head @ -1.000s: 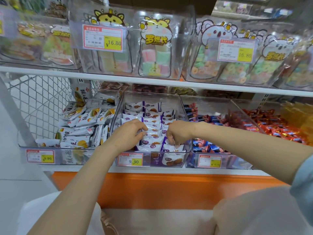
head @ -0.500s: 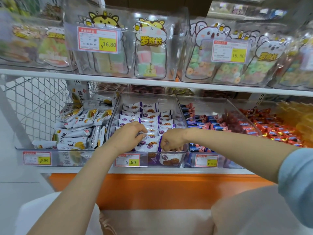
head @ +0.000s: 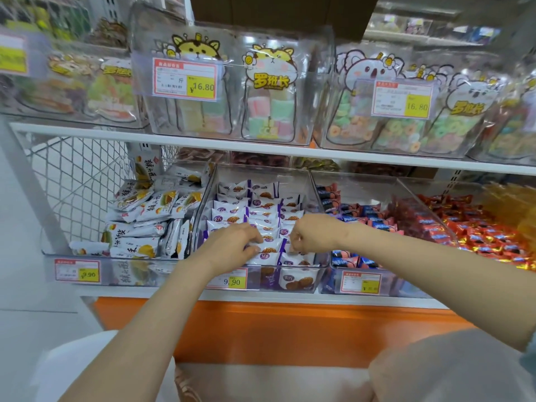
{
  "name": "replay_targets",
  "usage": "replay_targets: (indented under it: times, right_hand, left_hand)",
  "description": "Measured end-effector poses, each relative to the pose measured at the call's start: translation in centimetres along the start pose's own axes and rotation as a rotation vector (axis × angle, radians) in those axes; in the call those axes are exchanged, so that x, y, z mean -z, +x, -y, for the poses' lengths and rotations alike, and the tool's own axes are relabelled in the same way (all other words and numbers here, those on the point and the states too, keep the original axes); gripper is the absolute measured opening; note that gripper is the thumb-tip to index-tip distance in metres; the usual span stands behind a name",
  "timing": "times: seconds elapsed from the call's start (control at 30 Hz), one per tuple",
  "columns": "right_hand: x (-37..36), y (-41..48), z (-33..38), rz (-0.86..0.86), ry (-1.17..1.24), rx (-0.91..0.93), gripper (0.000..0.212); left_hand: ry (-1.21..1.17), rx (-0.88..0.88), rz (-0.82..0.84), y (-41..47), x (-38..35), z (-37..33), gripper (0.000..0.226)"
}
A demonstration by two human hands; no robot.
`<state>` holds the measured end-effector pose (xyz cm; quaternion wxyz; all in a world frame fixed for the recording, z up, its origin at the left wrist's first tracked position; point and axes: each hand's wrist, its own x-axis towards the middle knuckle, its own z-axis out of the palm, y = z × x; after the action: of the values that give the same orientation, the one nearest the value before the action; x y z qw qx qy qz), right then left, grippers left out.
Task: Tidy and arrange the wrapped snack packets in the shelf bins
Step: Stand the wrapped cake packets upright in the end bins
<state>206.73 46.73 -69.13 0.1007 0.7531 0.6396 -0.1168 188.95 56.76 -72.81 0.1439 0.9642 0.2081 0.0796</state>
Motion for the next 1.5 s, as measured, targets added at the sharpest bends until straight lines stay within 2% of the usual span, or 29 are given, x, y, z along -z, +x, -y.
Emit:
replay_targets:
  times: [0.1, 0.2, 0.43, 0.53, 0.63, 0.73, 0.87, 1.0, 1.13, 1.23, 1.43, 1.5]
  right_hand:
    - [0.7, -1.2, -0.2, -0.159, 0.084, -0.020, 0.024]
    - [0.2, -1.6, 0.2, -0.308, 0.158, -0.025, 0.022]
    - [-0.3, 0.5, 5.0, -0.491, 0.444, 0.134, 0.019]
    - [1.0, 2.5, 8.2, -0.577, 0.477, 0.253, 0.021]
    - [2.6, 5.4, 10.6, -0.552, 0.428, 0.295, 0.025]
    - [3.5, 8.7, 11.9, -0.505, 0.311, 0.295, 0.030]
    - [4.0, 12.0, 13.4, -0.362, 0.212, 0.271, 0.045]
    - [4.2, 14.0, 14.5, -0.235, 0.083, 0.186, 0.063]
    - [4.5, 15.8, 14.0, -0.202, 0.160, 0.086, 0.073]
    - [4.9, 16.6, 13.3, -0.214, 0.211, 0.063, 0.072]
    - [5.3, 17.3, 12.5, -0.200, 0.174, 0.117, 0.055]
    - [5.7, 17.1, 12.2, -0.199, 0.124, 0.140, 0.049]
  left_hand:
    - [-0.028, -0.005, -0.006, -0.5, -0.2, 0.1, 0.031]
    - [-0.070, 0.021, -0.089, -1.5, 0.6, 0.7, 0.028]
    - [-0.205, 0.321, -0.553, -5.0, 3.4, 5.5, 0.024]
    - [-0.207, 0.487, -0.680, -5.7, 4.0, 7.8, 0.027]
    - [-0.176, 0.605, -0.646, -5.4, 3.7, 10.8, 0.043]
    - [-0.149, 0.645, -0.514, -4.5, 2.7, 13.1, 0.060]
    - [-0.022, 0.609, -0.361, -3.4, 1.7, 14.1, 0.057]
    - [0.087, 0.623, -0.441, -2.8, 2.0, 14.6, 0.046]
    - [0.045, 0.644, -0.574, -3.0, 2.6, 14.6, 0.029]
    - [-0.094, 0.606, -0.673, -3.4, 3.5, 13.5, 0.021]
    - [-0.113, 0.416, -0.592, -6.1, 3.4, 11.6, 0.024]
    - [-0.058, 0.405, -0.490, -7.3, 3.4, 11.9, 0.024]
